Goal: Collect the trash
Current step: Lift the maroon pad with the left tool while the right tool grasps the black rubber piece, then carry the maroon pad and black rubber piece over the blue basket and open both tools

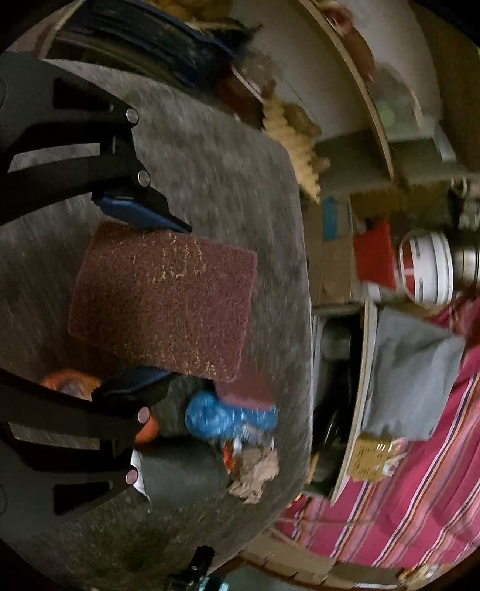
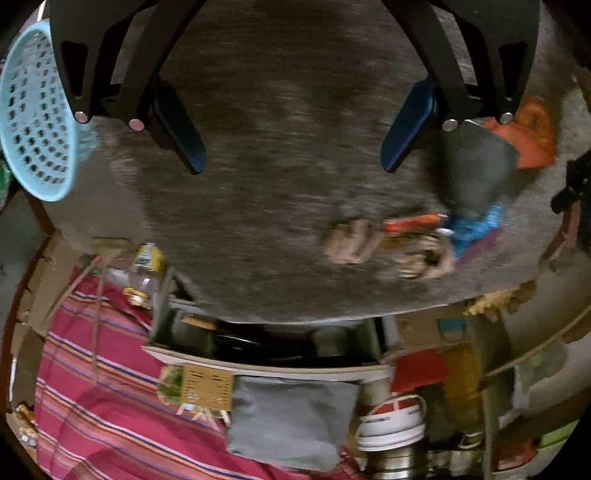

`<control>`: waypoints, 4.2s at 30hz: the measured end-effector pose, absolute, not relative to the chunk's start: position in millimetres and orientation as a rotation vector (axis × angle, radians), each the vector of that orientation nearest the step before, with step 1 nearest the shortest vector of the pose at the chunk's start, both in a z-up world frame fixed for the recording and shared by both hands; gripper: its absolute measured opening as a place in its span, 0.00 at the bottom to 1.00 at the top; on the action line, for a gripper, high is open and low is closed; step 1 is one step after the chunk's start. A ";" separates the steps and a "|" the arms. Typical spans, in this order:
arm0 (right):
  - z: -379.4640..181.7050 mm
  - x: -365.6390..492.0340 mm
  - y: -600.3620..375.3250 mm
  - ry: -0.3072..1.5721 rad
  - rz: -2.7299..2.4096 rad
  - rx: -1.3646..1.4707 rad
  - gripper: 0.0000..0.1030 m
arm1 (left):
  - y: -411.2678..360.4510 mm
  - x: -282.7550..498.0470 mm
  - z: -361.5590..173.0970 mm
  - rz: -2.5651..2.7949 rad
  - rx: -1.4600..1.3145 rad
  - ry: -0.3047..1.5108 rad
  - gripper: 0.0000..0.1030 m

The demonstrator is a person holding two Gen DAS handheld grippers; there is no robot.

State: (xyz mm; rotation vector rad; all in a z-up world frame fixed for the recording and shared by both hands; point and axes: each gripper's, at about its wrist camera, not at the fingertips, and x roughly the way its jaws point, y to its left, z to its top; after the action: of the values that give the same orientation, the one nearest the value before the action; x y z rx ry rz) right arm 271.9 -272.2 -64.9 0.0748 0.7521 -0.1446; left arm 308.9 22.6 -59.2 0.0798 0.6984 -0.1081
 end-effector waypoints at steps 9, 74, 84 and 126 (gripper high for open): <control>-63.7 288.3 -201.5 0.730 -0.052 0.028 0.91 | 74.4 305.7 -59.6 -0.014 0.046 0.698 0.62; -32.2 231.7 -337.4 0.654 -0.143 0.136 0.76 | -63.7 288.4 -30.1 -0.150 0.089 0.633 0.63; -30.5 176.1 -443.1 0.650 -0.328 0.146 0.76 | -168.6 269.3 -33.8 -0.283 0.169 0.617 0.63; -52.8 75.6 -631.6 0.635 -0.568 0.431 0.76 | -434.5 187.6 -38.3 -0.698 0.267 0.585 0.91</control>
State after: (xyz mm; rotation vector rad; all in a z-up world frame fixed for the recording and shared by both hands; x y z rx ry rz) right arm 75.6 -631.6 -52.8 0.4306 0.6346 -0.5676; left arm 187.6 -434.5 -38.3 0.2669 0.5848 -0.6980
